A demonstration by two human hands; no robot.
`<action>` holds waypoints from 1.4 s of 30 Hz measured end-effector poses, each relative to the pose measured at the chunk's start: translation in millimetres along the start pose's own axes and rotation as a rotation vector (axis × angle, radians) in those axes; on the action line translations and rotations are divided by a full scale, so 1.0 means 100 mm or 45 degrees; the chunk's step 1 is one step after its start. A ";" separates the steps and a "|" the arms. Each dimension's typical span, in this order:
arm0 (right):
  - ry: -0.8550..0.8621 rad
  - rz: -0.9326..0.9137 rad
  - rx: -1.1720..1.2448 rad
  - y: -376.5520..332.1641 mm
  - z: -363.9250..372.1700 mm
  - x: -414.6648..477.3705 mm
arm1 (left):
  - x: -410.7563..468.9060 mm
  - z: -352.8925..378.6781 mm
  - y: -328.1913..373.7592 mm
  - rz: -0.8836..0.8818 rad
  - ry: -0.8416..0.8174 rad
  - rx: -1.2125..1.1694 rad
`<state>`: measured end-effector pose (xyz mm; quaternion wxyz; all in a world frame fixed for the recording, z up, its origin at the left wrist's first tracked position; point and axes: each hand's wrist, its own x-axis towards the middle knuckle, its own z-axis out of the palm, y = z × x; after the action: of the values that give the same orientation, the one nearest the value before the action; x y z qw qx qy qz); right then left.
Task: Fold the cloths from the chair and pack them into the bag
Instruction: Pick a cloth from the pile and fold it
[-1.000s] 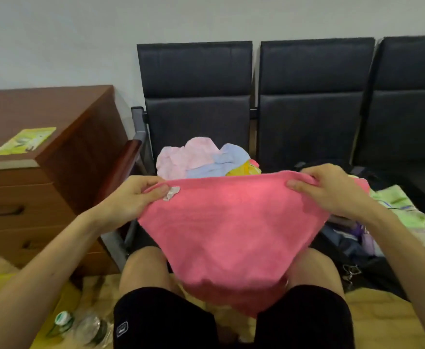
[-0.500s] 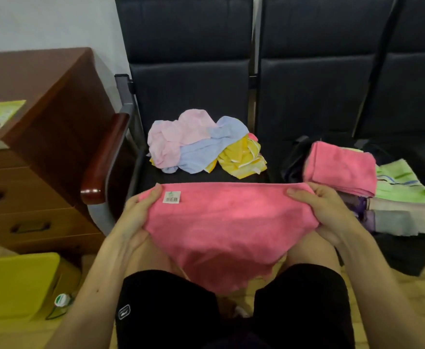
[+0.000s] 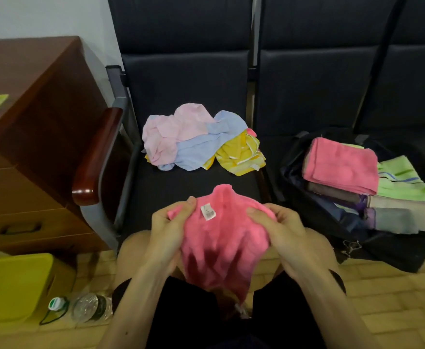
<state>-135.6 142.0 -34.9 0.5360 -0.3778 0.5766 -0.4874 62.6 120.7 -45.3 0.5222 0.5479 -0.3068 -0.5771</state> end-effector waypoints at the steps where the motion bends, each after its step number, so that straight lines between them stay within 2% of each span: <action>1: -0.022 -0.006 -0.023 0.03 0.05 -0.01 | -0.04 0.07 -0.01 0.015 -0.029 0.019; 7: -0.185 -0.061 -0.087 0.00 0.25 -0.06 | -0.21 0.40 -0.03 0.145 -0.194 0.040; 12: -0.190 -0.067 -0.099 0.00 0.23 -0.07 | -0.24 0.45 -0.06 0.255 -0.247 0.122; 17: -0.136 -0.014 -0.015 0.01 0.21 -0.04 | -0.19 0.42 -0.17 0.503 -0.291 0.512; 23: -0.171 0.175 0.071 -0.04 0.21 0.03 | -0.16 0.32 -0.23 0.530 -0.428 0.764; 27: -0.194 0.180 0.085 -0.10 0.20 0.03 | -0.16 0.32 -0.24 0.608 -0.465 0.664; 32: -0.235 0.061 0.023 -0.15 0.23 -0.04 | -0.07 0.29 -0.14 0.592 -0.427 0.718; 36: -0.008 -0.028 -0.021 0.03 0.01 -0.05 | 0.12 0.24 0.06 0.629 -0.379 0.710; 39: 0.131 0.045 -0.033 0.24 -0.20 0.05 | 0.19 0.23 0.26 0.629 -0.496 0.700; 42: -0.019 0.131 0.102 0.37 -0.33 0.23 | 0.22 0.26 0.40 0.629 -0.660 0.718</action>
<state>-168.1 134.5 -78.1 0.5793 -0.3294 0.5712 -0.4793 51.8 84.2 -9.8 0.3805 0.4165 -0.6941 -0.4472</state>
